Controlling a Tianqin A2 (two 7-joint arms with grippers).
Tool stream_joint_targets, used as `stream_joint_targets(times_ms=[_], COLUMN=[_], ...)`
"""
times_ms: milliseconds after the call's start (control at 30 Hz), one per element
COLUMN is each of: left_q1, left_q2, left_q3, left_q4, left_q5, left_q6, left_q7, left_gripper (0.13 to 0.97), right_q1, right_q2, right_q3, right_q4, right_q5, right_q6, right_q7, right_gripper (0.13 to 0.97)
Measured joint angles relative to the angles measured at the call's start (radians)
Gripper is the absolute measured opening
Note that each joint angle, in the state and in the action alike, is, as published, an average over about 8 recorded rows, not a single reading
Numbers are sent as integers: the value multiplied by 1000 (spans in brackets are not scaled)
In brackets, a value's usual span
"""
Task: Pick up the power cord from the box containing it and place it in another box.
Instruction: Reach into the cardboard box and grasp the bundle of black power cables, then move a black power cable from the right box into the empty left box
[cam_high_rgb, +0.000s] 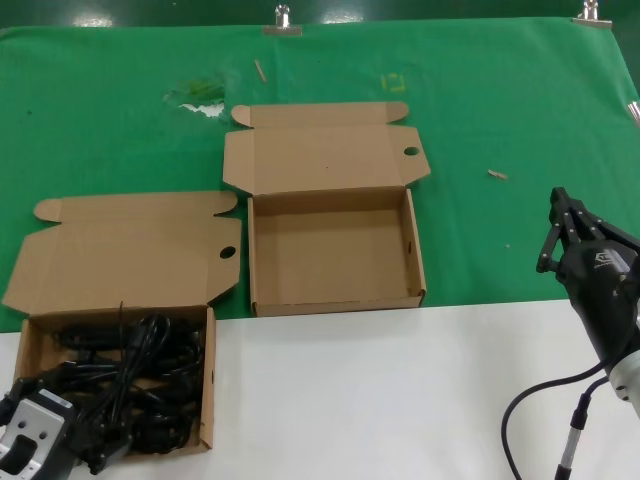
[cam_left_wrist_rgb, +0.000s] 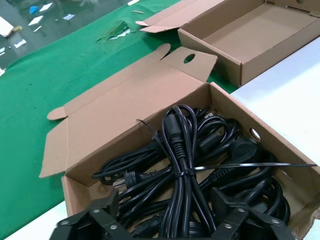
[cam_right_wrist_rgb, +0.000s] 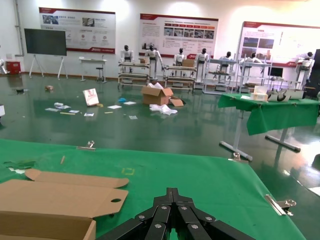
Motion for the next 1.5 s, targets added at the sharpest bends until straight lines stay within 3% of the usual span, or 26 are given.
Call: stream_joint_targets(times_ms=[567, 700, 967, 1167, 1367, 1500], left_q1=[4, 7, 22, 63, 167, 252], left_q2=[5, 6, 0, -33, -84, -98], left_q3=[13, 10, -23, -124, -297, -417], left_q4=[-3, -5, -20, -74, -188, -267], left_q5=[-3, 2, 11, 42, 122, 187], left_q6=[6, 6, 16, 29, 55, 103], left_q7=[13, 12, -23, -112, -234, -301], left_gripper=[363, 363, 253, 230, 212, 204], right_q1=[0, 0, 0, 0, 0, 0], right_q2=[0, 0, 0, 0, 0, 0], right_q3=[0, 0, 0, 0, 0, 0], right_q4=[0, 0, 0, 0, 0, 0], right_q5=[0, 0, 0, 0, 0, 0], right_q6=[0, 0, 0, 0, 0, 0], right_q7=[0, 0, 0, 0, 0, 0], right_gripper=[138, 138, 138, 138, 138, 138])
